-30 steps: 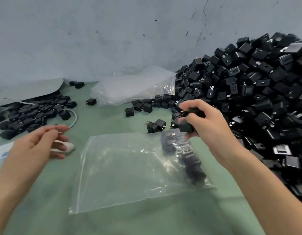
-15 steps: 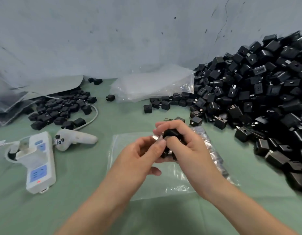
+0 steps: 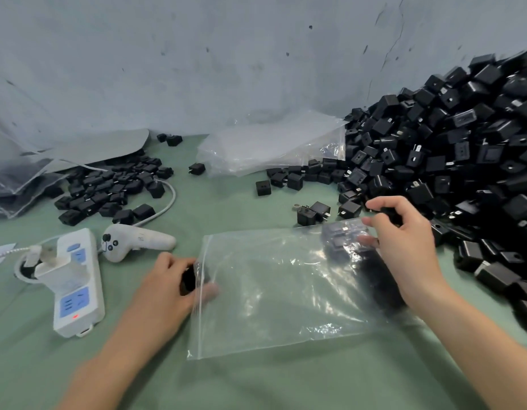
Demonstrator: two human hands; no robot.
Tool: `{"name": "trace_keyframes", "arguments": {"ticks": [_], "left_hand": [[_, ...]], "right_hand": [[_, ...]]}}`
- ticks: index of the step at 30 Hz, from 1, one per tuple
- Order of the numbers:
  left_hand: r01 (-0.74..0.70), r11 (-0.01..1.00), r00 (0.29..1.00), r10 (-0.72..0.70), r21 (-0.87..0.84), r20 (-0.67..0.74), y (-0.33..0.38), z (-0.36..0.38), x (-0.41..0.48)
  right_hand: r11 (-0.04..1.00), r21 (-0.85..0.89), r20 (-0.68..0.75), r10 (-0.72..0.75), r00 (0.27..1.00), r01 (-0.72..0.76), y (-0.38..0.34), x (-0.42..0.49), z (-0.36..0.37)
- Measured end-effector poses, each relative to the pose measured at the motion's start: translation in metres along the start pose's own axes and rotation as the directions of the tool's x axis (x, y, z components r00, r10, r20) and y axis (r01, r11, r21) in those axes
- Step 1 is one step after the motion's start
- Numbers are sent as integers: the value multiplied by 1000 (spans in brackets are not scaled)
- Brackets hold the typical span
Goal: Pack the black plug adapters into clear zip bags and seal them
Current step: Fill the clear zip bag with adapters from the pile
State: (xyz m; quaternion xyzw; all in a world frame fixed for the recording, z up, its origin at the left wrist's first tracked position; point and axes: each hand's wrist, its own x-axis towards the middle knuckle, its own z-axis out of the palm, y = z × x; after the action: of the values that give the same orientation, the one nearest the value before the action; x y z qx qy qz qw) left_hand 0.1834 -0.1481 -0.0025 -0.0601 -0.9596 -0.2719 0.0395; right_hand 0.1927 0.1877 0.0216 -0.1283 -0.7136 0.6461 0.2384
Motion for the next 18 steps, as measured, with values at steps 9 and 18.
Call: {"name": "trace_keyframes", "arguments": {"ticks": [9,18], "left_hand": [[-147,987,984,152,-60,93,-3,-15,-3],[317,344,920,-338,-884,198,23,-21,0]], "right_hand": [[992,-121,31,-40,999,43,7,2,-2],[994,-112,106,2,994,10,9,3,-3]]}}
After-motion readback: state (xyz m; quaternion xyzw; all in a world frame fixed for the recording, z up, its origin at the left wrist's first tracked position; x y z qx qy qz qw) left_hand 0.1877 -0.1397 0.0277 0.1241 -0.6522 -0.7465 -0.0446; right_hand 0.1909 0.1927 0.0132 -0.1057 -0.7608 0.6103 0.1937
